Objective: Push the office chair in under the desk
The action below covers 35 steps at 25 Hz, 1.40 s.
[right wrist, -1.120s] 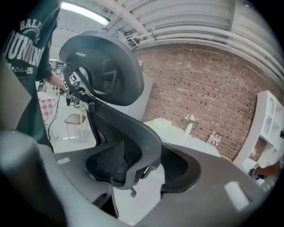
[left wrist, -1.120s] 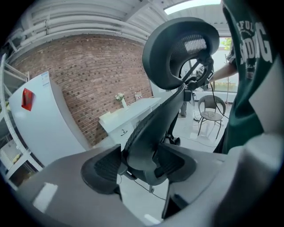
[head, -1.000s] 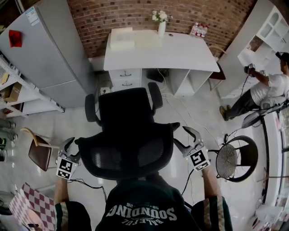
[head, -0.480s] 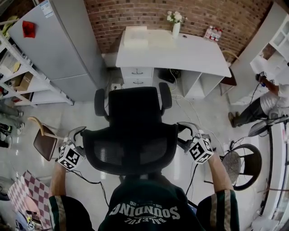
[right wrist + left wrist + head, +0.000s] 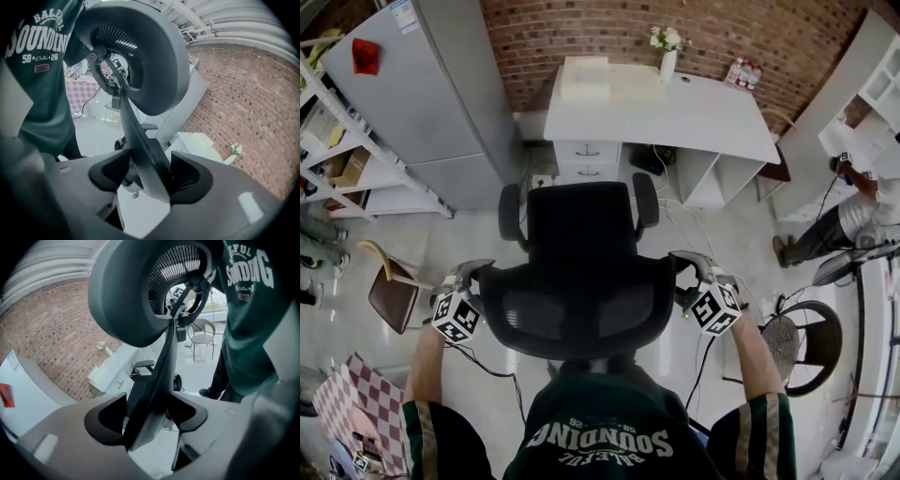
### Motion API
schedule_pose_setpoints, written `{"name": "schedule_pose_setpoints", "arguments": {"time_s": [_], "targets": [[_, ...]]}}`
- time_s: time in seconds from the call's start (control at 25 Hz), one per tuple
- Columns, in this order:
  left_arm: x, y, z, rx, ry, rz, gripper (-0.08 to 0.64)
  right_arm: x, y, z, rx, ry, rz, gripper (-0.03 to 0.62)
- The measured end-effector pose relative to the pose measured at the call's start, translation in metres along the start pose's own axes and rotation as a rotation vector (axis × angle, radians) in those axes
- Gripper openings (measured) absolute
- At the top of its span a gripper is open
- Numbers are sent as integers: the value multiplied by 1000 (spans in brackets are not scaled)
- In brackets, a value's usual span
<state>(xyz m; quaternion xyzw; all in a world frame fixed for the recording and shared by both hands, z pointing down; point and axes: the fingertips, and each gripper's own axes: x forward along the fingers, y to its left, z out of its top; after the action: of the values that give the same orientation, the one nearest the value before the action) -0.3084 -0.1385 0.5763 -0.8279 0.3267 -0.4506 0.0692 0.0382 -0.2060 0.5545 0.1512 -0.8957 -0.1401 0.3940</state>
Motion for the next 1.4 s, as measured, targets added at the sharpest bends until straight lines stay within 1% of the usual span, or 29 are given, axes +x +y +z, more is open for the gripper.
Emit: {"name": "schedule_pose_setpoints", "arguments": {"time_s": [0.08, 0.16, 0.28, 0.52, 0.76, 1.0, 1.2, 1.4], "targets": [[7, 0, -2, 52, 28, 11, 267, 2, -1, -2, -10, 26, -18, 262], [10, -2, -3, 106, 45, 21, 239, 3, 0, -2, -7, 31, -38, 268], [9, -3, -4, 145, 37, 32, 222, 3, 3, -1, 0, 32, -68, 268], [5, 1, -11, 175, 12, 40, 216, 5, 14, 3, 37, 75, -92, 268], [2, -4, -11, 225, 0, 21, 197, 2, 22, 5, 68, 110, -96, 267], [1, -20, -7, 249, -9, 1, 193, -12, 38, -3, 74, 102, -101, 267], [-2, -32, 3, 269, -20, -3, 192, -25, 47, -8, 76, 94, -111, 267], [-2, -47, 8, 280, -2, -13, 178, -35, 52, -15, 76, 84, -110, 267]]}}
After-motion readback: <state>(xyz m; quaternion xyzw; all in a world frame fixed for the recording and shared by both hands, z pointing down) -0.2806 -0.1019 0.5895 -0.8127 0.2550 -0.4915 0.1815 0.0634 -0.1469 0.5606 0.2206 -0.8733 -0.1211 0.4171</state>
